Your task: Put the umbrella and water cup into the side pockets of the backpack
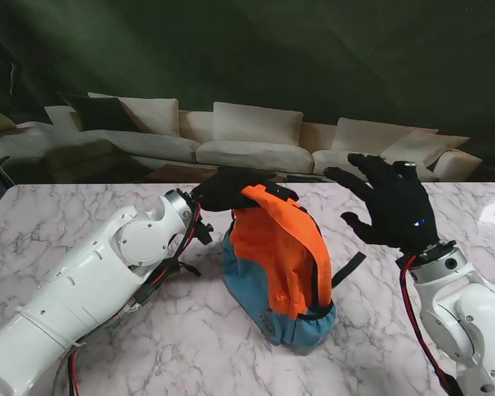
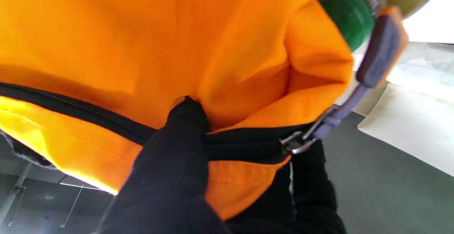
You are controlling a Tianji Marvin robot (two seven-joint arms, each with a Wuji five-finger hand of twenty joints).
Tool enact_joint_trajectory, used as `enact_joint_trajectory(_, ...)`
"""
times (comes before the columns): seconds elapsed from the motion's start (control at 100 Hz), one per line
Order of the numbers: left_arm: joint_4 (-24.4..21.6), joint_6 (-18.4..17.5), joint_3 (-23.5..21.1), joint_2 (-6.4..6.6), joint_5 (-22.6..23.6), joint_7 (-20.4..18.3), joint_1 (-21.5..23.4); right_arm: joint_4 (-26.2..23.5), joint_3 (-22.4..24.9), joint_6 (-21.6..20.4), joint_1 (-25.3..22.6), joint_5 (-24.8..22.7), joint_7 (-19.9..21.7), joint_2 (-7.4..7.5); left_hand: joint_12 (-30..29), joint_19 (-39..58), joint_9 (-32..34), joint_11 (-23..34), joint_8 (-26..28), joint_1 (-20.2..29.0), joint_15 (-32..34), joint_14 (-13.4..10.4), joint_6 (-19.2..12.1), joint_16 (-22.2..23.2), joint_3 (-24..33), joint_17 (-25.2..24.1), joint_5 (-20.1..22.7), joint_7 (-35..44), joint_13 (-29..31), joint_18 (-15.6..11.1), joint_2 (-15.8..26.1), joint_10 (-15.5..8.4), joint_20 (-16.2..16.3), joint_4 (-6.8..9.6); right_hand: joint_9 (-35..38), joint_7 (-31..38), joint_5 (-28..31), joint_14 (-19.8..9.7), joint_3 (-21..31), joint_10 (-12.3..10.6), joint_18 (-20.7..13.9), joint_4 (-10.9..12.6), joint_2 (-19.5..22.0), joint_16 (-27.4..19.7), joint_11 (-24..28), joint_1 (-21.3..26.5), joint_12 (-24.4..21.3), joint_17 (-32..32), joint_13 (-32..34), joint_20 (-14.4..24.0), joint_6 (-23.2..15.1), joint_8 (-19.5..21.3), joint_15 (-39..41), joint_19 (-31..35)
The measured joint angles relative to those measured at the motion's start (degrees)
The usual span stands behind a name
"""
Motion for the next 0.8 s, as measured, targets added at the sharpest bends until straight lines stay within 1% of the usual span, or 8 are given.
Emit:
enact_joint_trajectory(0.18,0.41,0.15,0.55,-0.08,-0.14,0.2,-0.49,2.79,-4.1,-4.94,4.3,-3.24,-0.94,1.55,0.0,0.0,0.0,-0.01,0.0,0.0,0.0,0.01,0.0,0.0,0.0,0.0,0.0,0.0,0.0,0.0,0.01,0.0,0.0,0.0,-5.12,-0.98,-1.36,0.72,4.14,0.09,-0.1,0.0,-0.73,-2.31,-1.13,1.51,-0.35,-4.64,-6.93,-3.43,-0.59,-0.86,-2.56,-4.28)
enact_joint_trajectory(0.28,0.48,0.38,0.79,-0.17,-0.32,0.34,-0.56,4.8,-7.74,-6.98,6.93,-4.98,-2.49,2.36,0.0,0.0,0.0,-0.01,0.0,0.0,0.0,0.03,0.0,0.0,0.0,0.0,0.0,0.0,0.0,0.0,0.01,0.0,0.01,0.0,-6.48,-0.95,-1.67,0.78,6.44,0.16,-0.14,0.06,-0.45,-3.17,-1.82,2.83,-1.25,-6.17,-9.1,-5.16,-2.88,-0.86,-3.13,-5.59)
enact_joint_trajectory(0.35,0.65,0.53,1.12,-0.22,-0.84,0.34,-0.74,6.25,-10.09,-9.15,8.81,-4.72,-2.69,2.67,0.0,-0.08,0.0,-0.01,0.0,0.0,0.0,0.08,0.0,0.0,0.0,0.0,0.0,0.0,0.0,0.0,0.01,0.0,0.01,0.0,-6.55,-0.96,-2.07,0.78,8.6,0.56,-1.33,0.61,-0.39,-3.68,-4.71,3.58,-2.8,-6.95,-10.3,-6.13,-4.89,-0.86,-3.52,-6.12)
enact_joint_trajectory(0.54,0.93,0.54,1.68,-0.28,-1.27,0.17,-1.09,9.93,-14.36,-12.28,12.82,-4.22,-4.33,2.85,0.0,-0.66,0.0,-0.01,0.0,0.0,0.0,0.35,0.0,0.0,0.0,0.0,0.0,0.0,0.0,0.0,0.01,0.0,0.01,0.0,-6.65,0.4,-0.91,0.59,12.76,1.32,-1.41,1.91,0.01,-4.5,-9.99,7.08,-5.07,-8.9,-11.73,-8.15,-9.6,0.41,-4.62,-7.72)
enact_joint_trajectory(0.64,1.09,0.56,2.12,-0.31,-1.93,-0.07,-1.36,11.08,-15.5,-14.5,14.38,-4.4,-4.47,2.98,0.0,-0.68,0.0,-0.01,0.0,0.0,0.0,0.37,0.0,0.0,0.0,0.0,-0.01,0.0,0.0,0.0,0.01,0.0,0.01,0.0,-6.65,5.13,4.69,-0.94,13.89,-1.77,-2.56,1.99,0.93,-6.93,-10.15,8.29,-5.1,-9.61,-11.73,-9.18,-11.97,2.52,-6.82,-8.7)
enact_joint_trajectory(0.67,1.15,0.58,2.23,-0.33,-2.18,-0.14,-1.42,11.31,-15.67,-15.21,14.75,-4.44,-4.38,3.03,0.0,-0.68,0.0,-0.01,0.0,0.0,0.0,0.4,0.0,0.0,0.0,0.0,-0.01,0.0,0.0,0.0,0.01,0.0,0.01,0.0,-6.65,7.31,6.27,-1.54,13.83,-3.7,-2.78,1.99,1.8,-7.57,-10.15,8.27,-4.59,-9.7,-11.73,-9.56,-12.13,3.63,-7.69,-9.04)
enact_joint_trajectory(0.74,1.23,0.69,2.39,-0.42,-2.93,-0.27,-1.48,12.04,-16.01,-17.12,15.55,-4.0,-3.77,3.07,0.0,-0.69,0.0,-0.01,0.0,0.0,0.0,0.42,0.0,0.0,0.0,-0.02,-0.01,0.0,0.0,0.0,0.01,0.0,0.01,0.0,-6.43,11.11,9.67,-3.02,12.29,-7.34,-3.37,2.24,4.73,-8.71,-6.75,8.42,-2.92,-9.86,-11.73,-10.32,-12.48,5.57,-8.83,-9.71)
enact_joint_trajectory(0.8,1.24,0.96,2.4,-0.53,-4.73,-0.47,-1.33,12.54,-16.12,-18.32,15.98,-2.55,-2.53,3.07,0.0,-0.7,0.0,-0.01,-1.84,0.13,0.0,0.51,0.0,0.0,0.01,-0.65,0.0,0.0,0.0,0.0,0.01,0.0,0.01,0.0,-4.55,14.01,10.87,-3.94,11.19,-10.1,-3.74,2.3,6.14,-9.0,-3.57,6.27,-1.67,-9.86,-11.4,-10.53,-12.57,6.92,-8.85,-9.92)
